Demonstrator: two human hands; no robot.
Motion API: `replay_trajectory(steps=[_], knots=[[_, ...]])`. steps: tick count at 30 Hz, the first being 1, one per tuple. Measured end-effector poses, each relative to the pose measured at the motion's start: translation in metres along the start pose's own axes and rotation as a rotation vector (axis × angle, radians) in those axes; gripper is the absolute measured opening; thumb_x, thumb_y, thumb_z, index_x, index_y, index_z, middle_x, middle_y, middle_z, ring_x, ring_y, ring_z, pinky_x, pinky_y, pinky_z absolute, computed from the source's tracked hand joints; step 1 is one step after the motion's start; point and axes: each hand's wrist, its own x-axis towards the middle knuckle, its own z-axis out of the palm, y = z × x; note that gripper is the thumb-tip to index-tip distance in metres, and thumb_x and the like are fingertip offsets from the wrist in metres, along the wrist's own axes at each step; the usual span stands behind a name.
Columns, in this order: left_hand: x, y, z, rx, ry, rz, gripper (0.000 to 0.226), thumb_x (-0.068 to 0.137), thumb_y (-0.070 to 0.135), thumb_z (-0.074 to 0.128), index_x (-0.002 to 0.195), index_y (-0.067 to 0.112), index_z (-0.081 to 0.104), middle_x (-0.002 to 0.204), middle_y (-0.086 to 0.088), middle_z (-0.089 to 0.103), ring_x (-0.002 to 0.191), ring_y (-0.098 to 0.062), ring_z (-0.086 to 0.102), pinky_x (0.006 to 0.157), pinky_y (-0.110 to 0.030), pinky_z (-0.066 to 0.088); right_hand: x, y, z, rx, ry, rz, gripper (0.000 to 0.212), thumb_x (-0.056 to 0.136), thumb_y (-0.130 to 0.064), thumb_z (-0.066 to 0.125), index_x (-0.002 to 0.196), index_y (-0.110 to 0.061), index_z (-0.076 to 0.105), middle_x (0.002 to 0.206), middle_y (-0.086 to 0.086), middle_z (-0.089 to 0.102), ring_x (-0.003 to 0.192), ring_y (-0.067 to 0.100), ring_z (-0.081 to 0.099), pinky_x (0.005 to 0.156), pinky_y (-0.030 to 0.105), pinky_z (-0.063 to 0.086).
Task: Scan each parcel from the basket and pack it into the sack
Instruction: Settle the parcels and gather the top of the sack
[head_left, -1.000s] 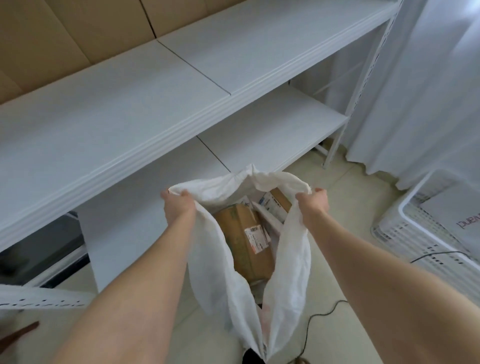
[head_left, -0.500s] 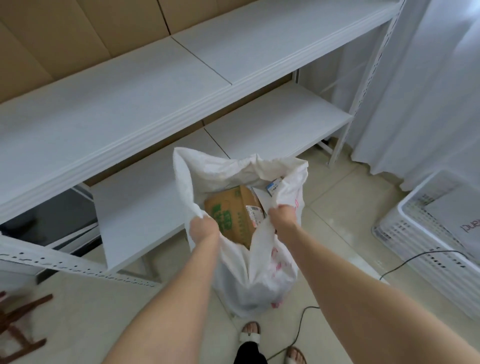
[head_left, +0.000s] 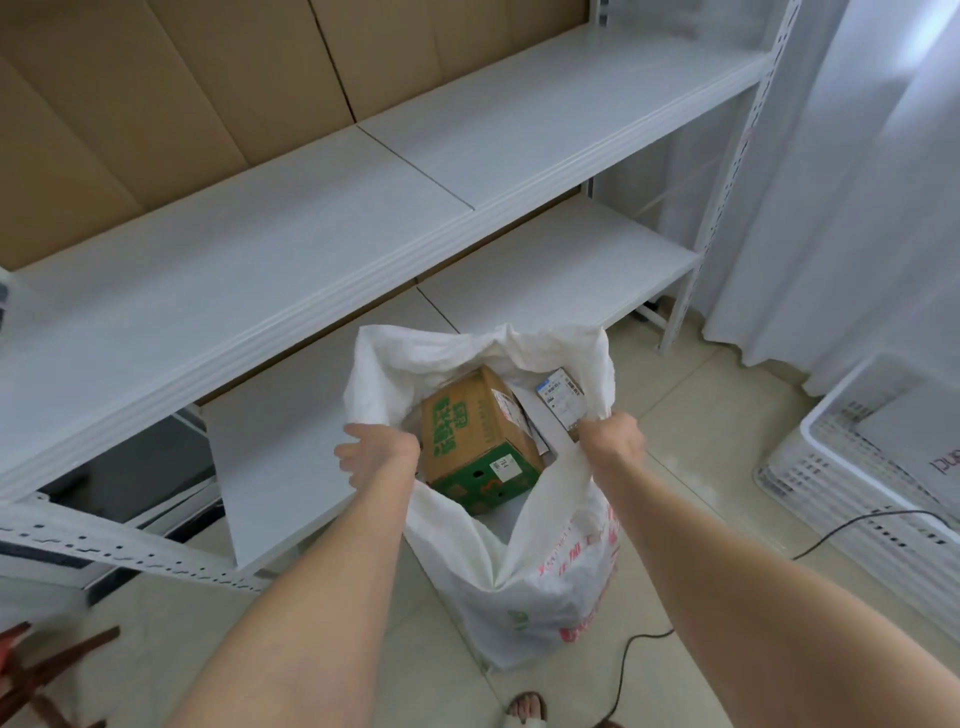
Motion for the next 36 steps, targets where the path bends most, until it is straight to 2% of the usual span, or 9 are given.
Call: replay_trajectory(steps=[3,5,8,11,18,22,28,33,36], knots=[[-0.014,0.015,0.013,0.370,0.131,0.518,0.056,0.090,0.023,0.059,0.141,0.018,0.036,0.144,-0.012,0.032,0.130,-0.029,0.036,0.104,-0.039,0.038,-0.003,0.002,-0.003,-0.039,-0.017,0.005,0.026,0.085,-0.015,0.057,0.110,-0.012,0.060,0.090,0.008,0.062,0.079,0.027,0.062,0.059,0.031,0.049],[-0.026,0.029,0.026,0.412,-0.167,0.685,0.036,0.093,0.014,0.053,0.130,0.017,0.054,0.132,-0.007,0.049,0.122,-0.026,0.048,0.090,-0.032,0.044,-0.003,-0.002,-0.006,-0.039,-0.010,-0.004,0.027,0.082,-0.011,0.056,0.109,-0.013,0.062,0.091,0.009,0.064,0.078,0.028,0.062,0.056,0.028,0.045],[-0.045,0.037,0.040,0.595,-0.798,0.617,0.036,0.094,0.002,0.049,0.125,0.018,0.060,0.127,-0.003,0.053,0.117,-0.025,0.057,0.079,-0.028,0.048,-0.003,-0.004,-0.016,-0.060,0.018,0.000,0.021,0.085,-0.014,0.057,0.106,-0.011,0.061,0.083,0.007,0.060,0.078,0.027,0.059,0.053,0.026,0.039],[-0.054,0.035,0.050,0.833,-1.069,0.493,0.043,0.091,0.004,0.060,0.128,0.025,0.059,0.134,-0.002,0.053,0.102,-0.024,0.064,0.061,-0.027,0.057,-0.001,-0.005,-0.029,-0.133,-0.022,0.039,0.015,0.086,-0.013,0.058,0.099,-0.006,0.056,0.074,0.007,0.051,0.076,0.027,0.057,0.059,0.031,0.045],[-0.049,0.063,0.054,0.425,-0.573,0.747,0.028,0.093,0.005,0.044,0.113,0.005,0.063,0.103,-0.009,0.059,0.093,-0.024,0.059,0.086,-0.034,0.050,-0.009,-0.013,-0.037,-0.234,-0.068,0.035,0.057,0.080,-0.023,0.068,0.130,-0.010,0.043,0.120,0.013,0.048,0.103,0.031,0.058,0.080,0.038,0.054],[-0.050,0.084,0.053,0.473,-0.508,0.803,0.010,0.092,0.007,0.049,0.089,0.006,0.059,0.087,-0.007,0.055,0.076,-0.019,0.053,0.073,-0.029,0.048,-0.012,-0.017,-0.048,-0.242,-0.051,0.041,0.077,0.074,-0.026,0.079,0.137,-0.015,0.038,0.127,0.013,0.040,0.112,0.031,0.051,0.087,0.039,0.053],[-0.076,0.115,0.066,0.499,-0.464,0.874,0.016,0.094,0.016,0.053,0.107,0.009,0.060,0.106,-0.008,0.062,0.090,-0.018,0.063,0.082,-0.030,0.056,-0.001,-0.017,-0.078,-0.209,-0.091,0.056,0.067,0.083,-0.023,0.075,0.138,-0.006,0.041,0.143,0.017,0.030,0.118,0.035,0.050,0.098,0.044,0.049],[-0.108,0.130,0.071,0.527,-0.309,0.882,0.015,0.095,0.018,0.050,0.099,0.008,0.061,0.098,-0.009,0.063,0.083,-0.020,0.061,0.083,-0.033,0.055,0.018,0.003,-0.110,-0.192,-0.090,-0.040,0.037,0.088,-0.017,0.062,0.121,-0.002,0.052,0.134,0.016,0.040,0.109,0.030,0.053,0.081,0.033,0.049],[-0.146,0.146,0.078,0.388,-0.157,0.873,0.020,0.097,0.023,0.046,0.100,0.012,0.063,0.099,-0.006,0.063,0.087,-0.021,0.061,0.075,-0.031,0.053,0.025,0.018,-0.145,-0.128,-0.103,-0.100,0.046,0.088,-0.021,0.066,0.130,-0.007,0.054,0.136,0.013,0.045,0.116,0.030,0.053,0.095,0.036,0.048]])
